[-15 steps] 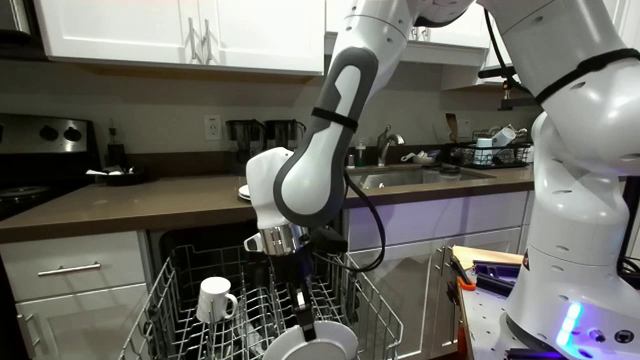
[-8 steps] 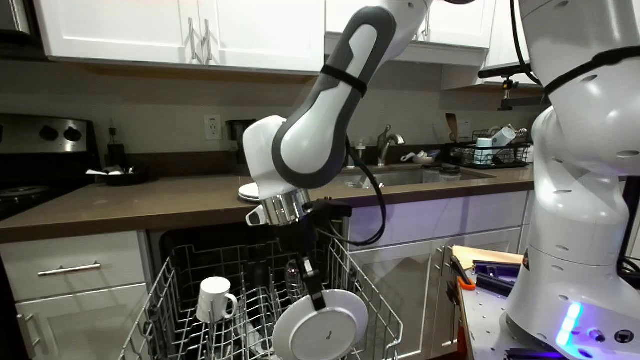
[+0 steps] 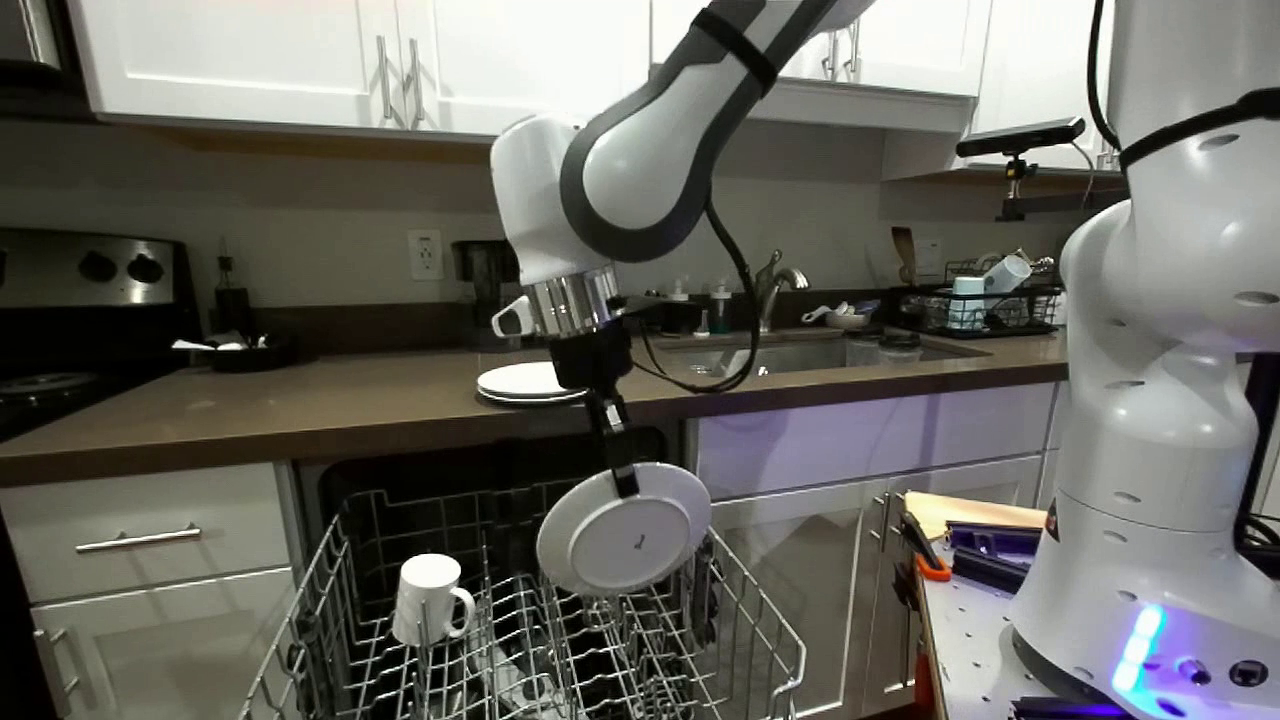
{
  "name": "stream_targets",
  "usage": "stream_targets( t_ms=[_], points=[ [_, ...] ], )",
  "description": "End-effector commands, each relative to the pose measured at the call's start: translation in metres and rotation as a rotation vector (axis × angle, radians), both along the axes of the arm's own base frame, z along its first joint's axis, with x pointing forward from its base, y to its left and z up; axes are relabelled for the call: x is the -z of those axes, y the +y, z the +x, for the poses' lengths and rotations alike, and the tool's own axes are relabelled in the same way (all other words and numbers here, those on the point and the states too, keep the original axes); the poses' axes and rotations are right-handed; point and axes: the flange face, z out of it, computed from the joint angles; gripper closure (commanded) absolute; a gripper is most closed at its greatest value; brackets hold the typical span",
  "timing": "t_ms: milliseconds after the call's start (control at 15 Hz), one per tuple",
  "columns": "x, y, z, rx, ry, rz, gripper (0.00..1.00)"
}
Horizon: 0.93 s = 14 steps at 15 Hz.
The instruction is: Remove the white plate from the dishwasher rack and put it on top of the two white plates on the countertop
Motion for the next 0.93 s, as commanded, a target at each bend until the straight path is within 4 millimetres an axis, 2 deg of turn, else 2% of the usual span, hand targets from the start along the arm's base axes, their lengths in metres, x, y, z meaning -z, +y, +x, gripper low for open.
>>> stream_targets(
  t_ms=[0,867],
  points=[
    [-0.044,-0.007,-0.002,-0.003,-0.078,-0.090,0.98],
    [-0.115,-0.005,0.005,-0.012,-0.252,-0.337,0.98]
  ],
)
